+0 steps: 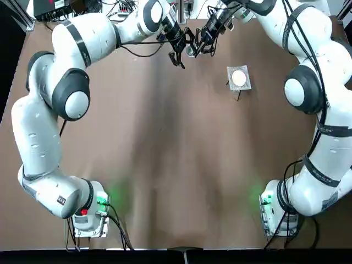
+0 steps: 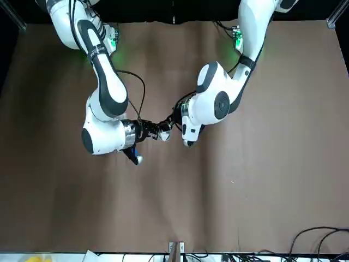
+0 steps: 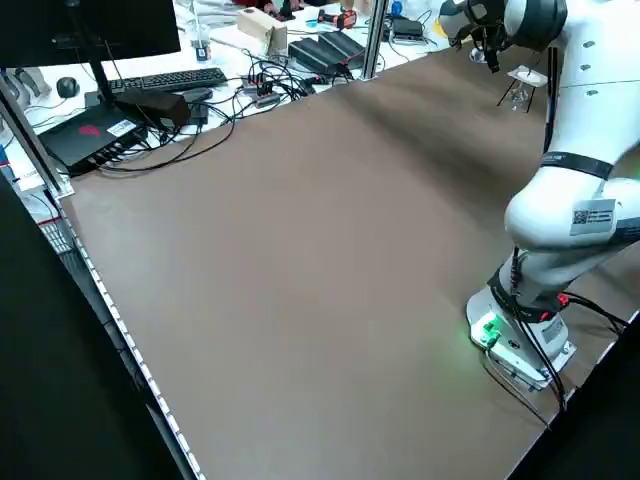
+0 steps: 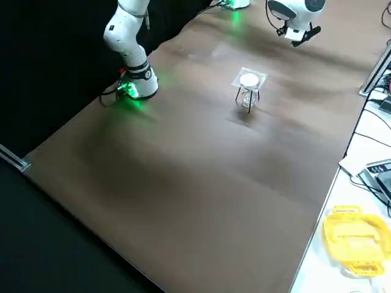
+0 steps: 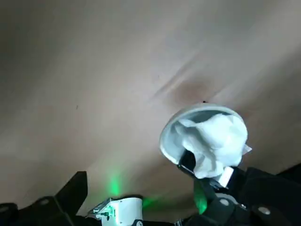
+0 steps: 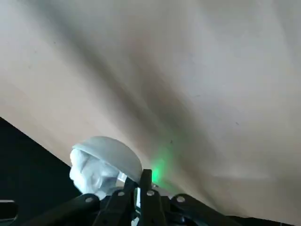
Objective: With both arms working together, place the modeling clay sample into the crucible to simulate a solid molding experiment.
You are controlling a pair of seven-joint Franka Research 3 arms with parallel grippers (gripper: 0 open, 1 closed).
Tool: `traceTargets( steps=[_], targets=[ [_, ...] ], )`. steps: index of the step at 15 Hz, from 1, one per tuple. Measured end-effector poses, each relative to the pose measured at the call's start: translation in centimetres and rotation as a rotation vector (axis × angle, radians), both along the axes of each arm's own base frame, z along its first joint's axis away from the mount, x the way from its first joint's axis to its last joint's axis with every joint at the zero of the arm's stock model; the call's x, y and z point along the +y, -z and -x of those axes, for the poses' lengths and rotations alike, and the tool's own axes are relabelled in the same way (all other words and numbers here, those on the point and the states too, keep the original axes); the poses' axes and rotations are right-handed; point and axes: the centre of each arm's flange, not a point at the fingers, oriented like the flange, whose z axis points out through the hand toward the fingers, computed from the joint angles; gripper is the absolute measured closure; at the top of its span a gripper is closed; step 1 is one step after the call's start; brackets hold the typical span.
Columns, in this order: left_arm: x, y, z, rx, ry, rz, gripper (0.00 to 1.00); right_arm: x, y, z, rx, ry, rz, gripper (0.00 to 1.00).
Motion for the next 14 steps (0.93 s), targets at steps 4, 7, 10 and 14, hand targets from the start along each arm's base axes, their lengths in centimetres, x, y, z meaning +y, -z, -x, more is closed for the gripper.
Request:
traceTargets(
  steps=[4, 7, 10, 14],
  targets=[
    [2.2, -0.3, -0.5, 0.072, 0.022, -0.045, 0.0, 0.0, 1.4, -0.1, 0.017, 0.0, 0.008, 0.94],
    [4.9, -1.6, -1.0, 0.129, 0.045, -0.071, 0.0, -0.1, 2.1, -0.1, 0.025, 0.0, 0.011, 0.94],
    [9.7, -2.1, -3.1, 0.051, 0.074, -0.225, 0.0, -1.6, 2.0, -0.9, -0.005, -0.008, 0.002, 0.94],
    [16.7, -4.6, -6.1, -0.131, 0.177, -0.37, 0.0, -6.8, 2.2, -1.1, 0.072, -0.123, 0.007, 0.94]
  ],
)
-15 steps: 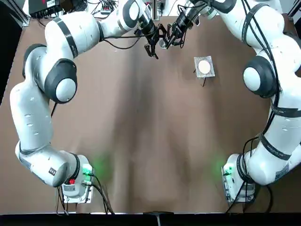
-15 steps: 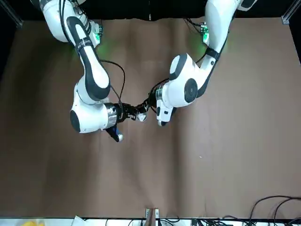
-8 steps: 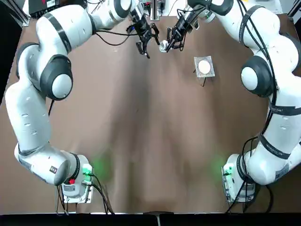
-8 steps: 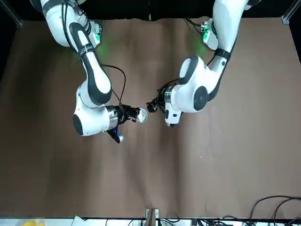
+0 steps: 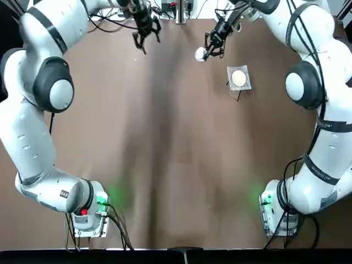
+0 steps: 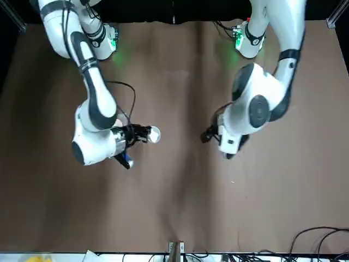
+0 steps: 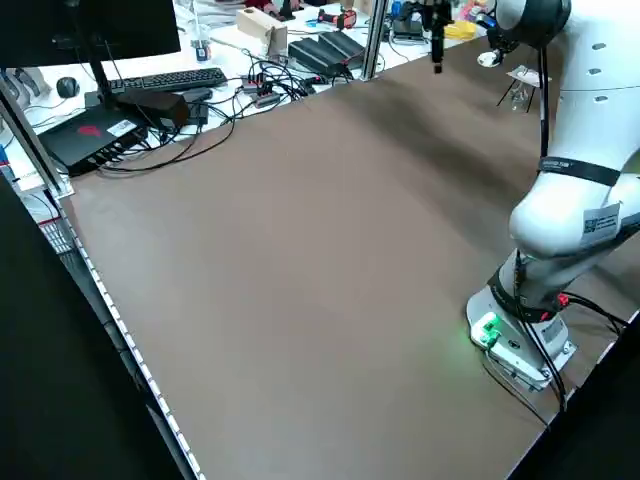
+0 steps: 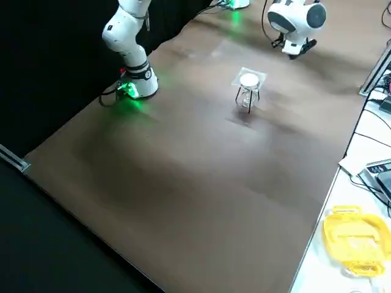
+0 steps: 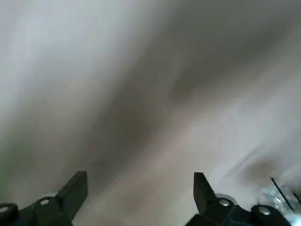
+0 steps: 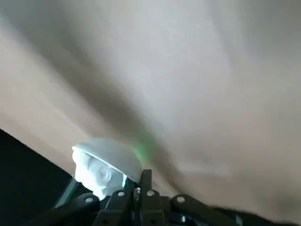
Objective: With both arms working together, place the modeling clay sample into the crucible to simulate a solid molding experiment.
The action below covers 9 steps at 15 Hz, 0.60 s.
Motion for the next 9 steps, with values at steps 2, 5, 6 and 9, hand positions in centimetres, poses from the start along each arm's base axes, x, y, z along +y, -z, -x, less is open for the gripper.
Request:
traceTargets(
  steps=[2, 5, 6, 9],
  targets=[
    [4.9, -0.5, -1.2, 0.002, 0.075, -0.029, 0.0, -3.9, -0.2, 0.0, 0.063, -0.052, -0.028, 0.94],
    [11.1, -0.9, -2.6, -0.008, 0.198, -0.049, 0.0, -10.2, -1.0, -1.1, 0.059, -0.058, -0.077, 0.94],
    [12.6, -1.7, -2.9, -0.03, 0.256, -0.043, 0.0, -12.1, -0.9, -1.4, 0.039, -0.066, -0.074, 0.94],
    [16.5, -5.3, -2.8, -0.098, 0.43, -0.017, 0.0, -16.3, 0.1, -1.6, -0.022, -0.131, -0.085, 0.94]
  ],
)
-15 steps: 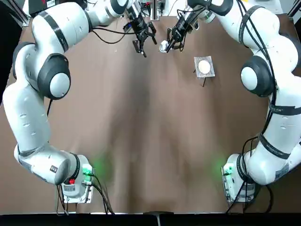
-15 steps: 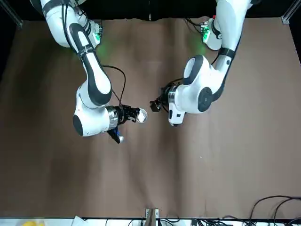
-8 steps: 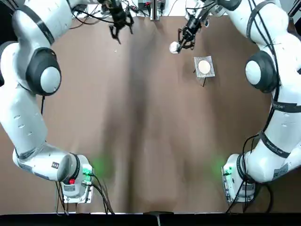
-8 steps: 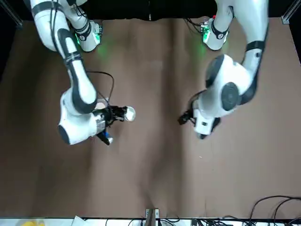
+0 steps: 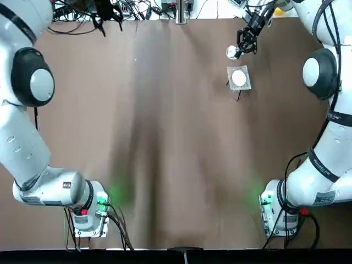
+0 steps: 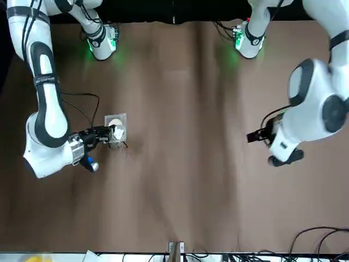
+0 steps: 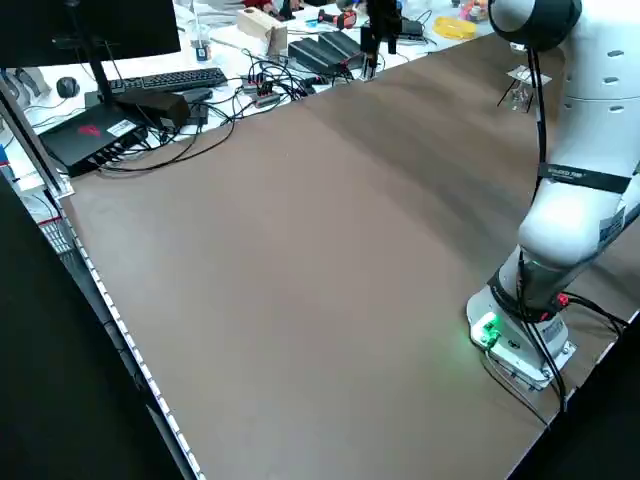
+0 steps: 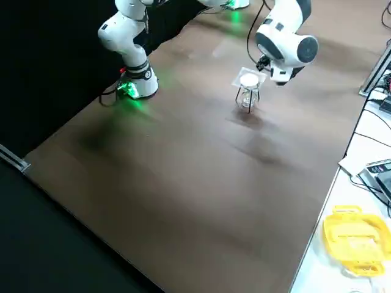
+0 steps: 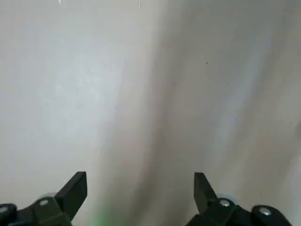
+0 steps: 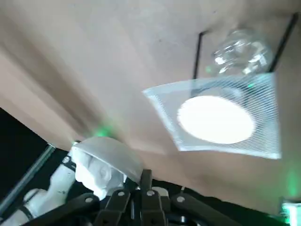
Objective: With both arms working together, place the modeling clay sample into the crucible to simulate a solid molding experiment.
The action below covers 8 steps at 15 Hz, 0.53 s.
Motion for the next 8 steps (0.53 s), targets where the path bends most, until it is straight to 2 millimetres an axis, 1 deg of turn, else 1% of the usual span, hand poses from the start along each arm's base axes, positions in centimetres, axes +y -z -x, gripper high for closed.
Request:
traceTargets(
  steps=[2, 3, 5, 8],
  targets=[
    [2.2, -2.9, 0.6, -0.037, 0.1, 0.016, 0.0, -1.8, 0.9, 0.2, -0.016, -0.027, -0.02, 0.94],
    [3.1, -4.2, 1.2, -0.043, 0.148, 0.021, 0.0, -2.4, 1.3, 0.3, -0.02, -0.034, -0.028, 0.94],
    [4.5, -6.6, 2.6, -0.039, 0.234, 0.025, 0.0, -2.7, 2.2, 0.6, -0.01, -0.049, -0.023, 0.94],
    [7.0, -9.6, 4.4, -0.051, 0.314, -0.043, 0.0, -3.0, 4.4, 1.5, 0.018, -0.1, 0.022, 0.94]
  ],
)
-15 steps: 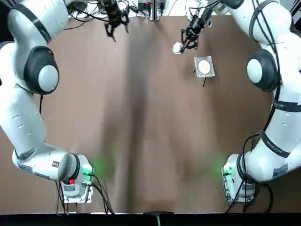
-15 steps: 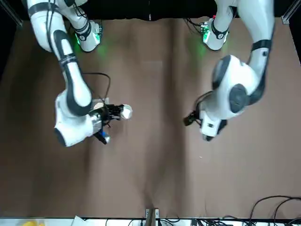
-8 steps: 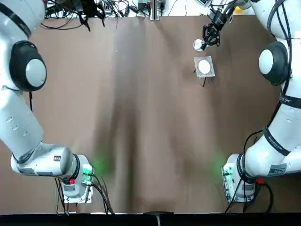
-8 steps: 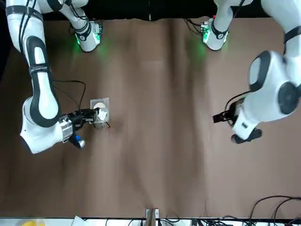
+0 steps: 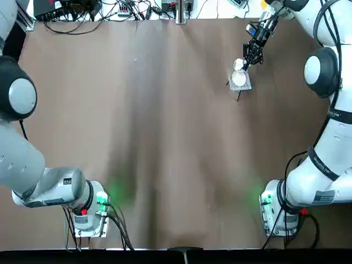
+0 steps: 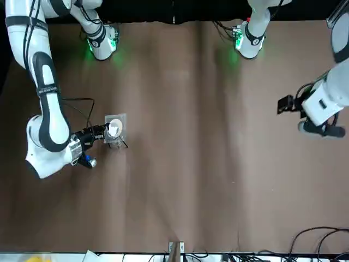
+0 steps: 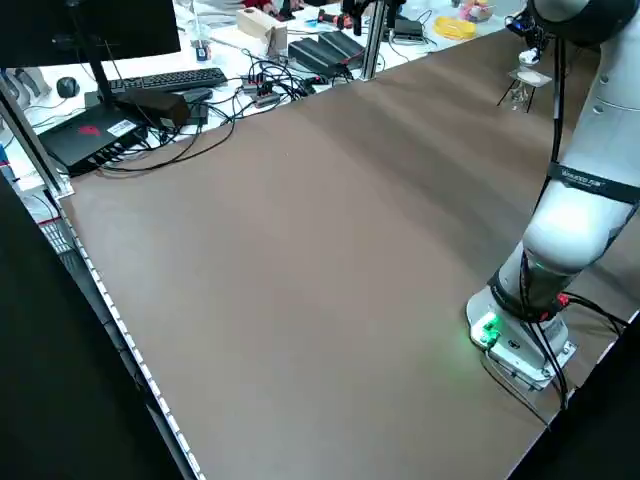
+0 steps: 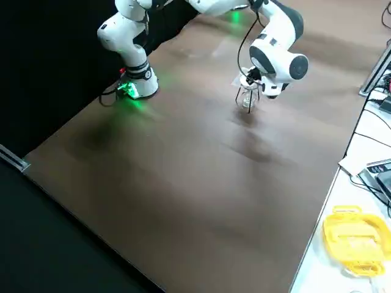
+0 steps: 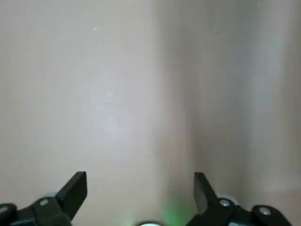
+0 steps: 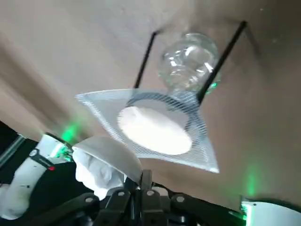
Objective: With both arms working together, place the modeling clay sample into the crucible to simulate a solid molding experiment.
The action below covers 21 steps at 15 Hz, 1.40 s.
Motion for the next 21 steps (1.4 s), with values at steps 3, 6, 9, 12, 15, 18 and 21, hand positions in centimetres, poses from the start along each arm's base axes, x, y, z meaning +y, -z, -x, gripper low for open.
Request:
traceTargets(
  steps=[3, 6, 9, 12, 15, 18, 21],
  targets=[
    [0.8, -0.7, 1.3, 0.0, 0.004, -0.029, 0.0, -0.3, 1.2, 0.3, 0.003, -0.026, 0.0, 0.94],
    [0.8, -0.1, 1.9, -0.007, 0.005, -0.034, 0.0, -0.2, 2.2, 0.1, -0.004, -0.023, 0.006, 0.94],
    [0.7, -0.1, 2.8, -0.025, 0.006, -0.039, 0.0, -0.1, 2.5, 0.2, -0.004, -0.03, 0.018, 0.94],
    [0.6, -0.4, 3.3, -0.029, 0.008, -0.042, 0.0, -0.6, 2.9, 0.4, 0.001, -0.042, 0.04, 0.94],
    [0.7, -0.2, 3.4, -0.022, 0.029, -0.041, 0.0, -0.7, 3.1, 0.5, 0.005, -0.042, 0.04, 0.94],
    [0.8, -0.1, 3.4, -0.02, 0.031, -0.042, 0.0, -0.7, 3.2, 0.5, 0.008, -0.042, 0.04, 0.92],
    [1.0, -0.1, 3.4, -0.02, 0.029, -0.042, 0.0, -0.7, 3.5, 0.5, 0.011, -0.042, 0.04, 0.78]
  ],
)
